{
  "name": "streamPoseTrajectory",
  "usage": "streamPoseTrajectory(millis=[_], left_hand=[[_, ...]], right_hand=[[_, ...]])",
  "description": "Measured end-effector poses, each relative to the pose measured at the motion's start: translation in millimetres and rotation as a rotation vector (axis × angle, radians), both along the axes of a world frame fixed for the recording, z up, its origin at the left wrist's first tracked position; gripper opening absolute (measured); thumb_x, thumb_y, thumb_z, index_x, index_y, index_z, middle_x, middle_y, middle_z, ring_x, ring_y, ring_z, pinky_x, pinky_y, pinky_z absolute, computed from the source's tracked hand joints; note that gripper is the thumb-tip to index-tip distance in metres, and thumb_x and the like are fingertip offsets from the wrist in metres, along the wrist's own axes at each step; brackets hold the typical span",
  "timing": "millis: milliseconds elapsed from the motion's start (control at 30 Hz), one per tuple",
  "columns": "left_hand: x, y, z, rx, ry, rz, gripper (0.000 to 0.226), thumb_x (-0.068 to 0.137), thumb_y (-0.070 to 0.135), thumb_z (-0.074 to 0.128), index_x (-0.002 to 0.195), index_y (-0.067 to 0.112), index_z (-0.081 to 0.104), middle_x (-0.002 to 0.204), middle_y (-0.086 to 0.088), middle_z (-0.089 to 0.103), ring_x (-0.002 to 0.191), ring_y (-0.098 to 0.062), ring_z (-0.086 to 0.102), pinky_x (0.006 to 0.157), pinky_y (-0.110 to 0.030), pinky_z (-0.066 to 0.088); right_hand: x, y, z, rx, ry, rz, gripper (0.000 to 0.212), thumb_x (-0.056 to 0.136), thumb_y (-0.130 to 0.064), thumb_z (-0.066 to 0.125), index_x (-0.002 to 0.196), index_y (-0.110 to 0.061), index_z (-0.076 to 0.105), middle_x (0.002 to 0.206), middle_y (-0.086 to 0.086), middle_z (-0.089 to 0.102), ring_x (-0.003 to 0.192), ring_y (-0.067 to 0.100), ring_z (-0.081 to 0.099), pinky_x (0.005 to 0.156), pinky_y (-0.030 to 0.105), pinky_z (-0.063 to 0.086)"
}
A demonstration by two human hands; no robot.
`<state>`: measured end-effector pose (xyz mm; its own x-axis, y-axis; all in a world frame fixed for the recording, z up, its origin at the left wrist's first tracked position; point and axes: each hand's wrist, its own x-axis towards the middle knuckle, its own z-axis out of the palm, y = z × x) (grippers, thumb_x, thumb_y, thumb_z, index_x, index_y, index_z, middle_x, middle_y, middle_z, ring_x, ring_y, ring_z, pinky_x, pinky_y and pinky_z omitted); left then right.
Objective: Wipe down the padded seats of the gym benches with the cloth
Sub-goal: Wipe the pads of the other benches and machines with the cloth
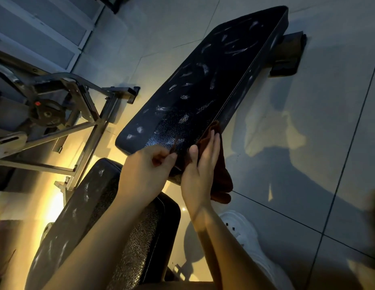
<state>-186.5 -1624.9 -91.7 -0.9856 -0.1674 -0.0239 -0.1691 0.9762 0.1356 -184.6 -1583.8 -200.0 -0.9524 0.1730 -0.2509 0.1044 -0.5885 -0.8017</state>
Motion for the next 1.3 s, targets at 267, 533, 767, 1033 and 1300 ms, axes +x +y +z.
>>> streamPoseTrajectory(millis=[267,533,767,1033,1300], left_hand=[[9.2,-12.8,16.3,0.071,-0.077,-0.130,0.011,0.083,0.023,0.072,0.077,0.031,0.068,0.083,0.007,0.065,0.081,-0.002,0.058,0.064,-0.008,0.038],[19.9,-33.5,1.8,0.048,0.087,-0.157,0.030,0.088,0.041,0.059,0.107,0.022,0.068,0.098,0.010,0.063,0.092,-0.004,0.059,0.075,-0.004,0.038],[30.8,-52.2,-25.9,-0.047,0.253,-0.224,0.044,0.097,0.039,0.042,0.126,0.012,0.059,0.124,0.002,0.052,0.118,-0.010,0.044,0.101,-0.008,0.023],[35.4,-56.3,-34.2,0.105,0.142,-0.174,0.057,0.093,0.055,0.037,0.146,0.034,0.031,0.152,0.011,0.034,0.139,0.005,0.026,0.109,-0.006,0.016],[29.4,-57.9,-40.1,0.047,0.080,-0.082,0.073,0.086,0.071,0.030,0.151,0.042,0.016,0.160,0.017,0.014,0.146,-0.001,0.013,0.117,-0.029,0.016]], right_hand=[[-4.6,-2.2,-11.8,0.083,0.062,0.075,0.081,0.072,-0.090,0.034,0.138,-0.062,-0.004,0.160,-0.021,-0.009,0.149,0.008,-0.006,0.122,0.045,0.012],[-61.7,24.3,-15.3,0.110,-0.071,0.018,0.070,0.102,-0.036,0.042,0.156,-0.023,-0.001,0.164,0.000,-0.005,0.150,0.015,-0.003,0.121,0.032,0.005],[7.8,-9.8,-20.6,0.073,0.099,-0.008,0.054,0.097,-0.053,0.032,0.142,-0.060,0.003,0.164,-0.008,0.004,0.149,0.006,0.007,0.123,0.041,0.015],[-25.7,-5.3,-30.1,0.006,0.088,-0.059,0.059,0.093,-0.066,0.030,0.146,-0.058,0.004,0.164,-0.005,0.005,0.151,0.017,0.008,0.118,0.045,0.027],[-93.9,27.9,-44.3,0.071,-0.030,-0.094,0.074,0.094,-0.048,0.027,0.156,-0.015,0.006,0.164,0.002,0.008,0.150,0.013,0.007,0.123,0.037,0.006]])
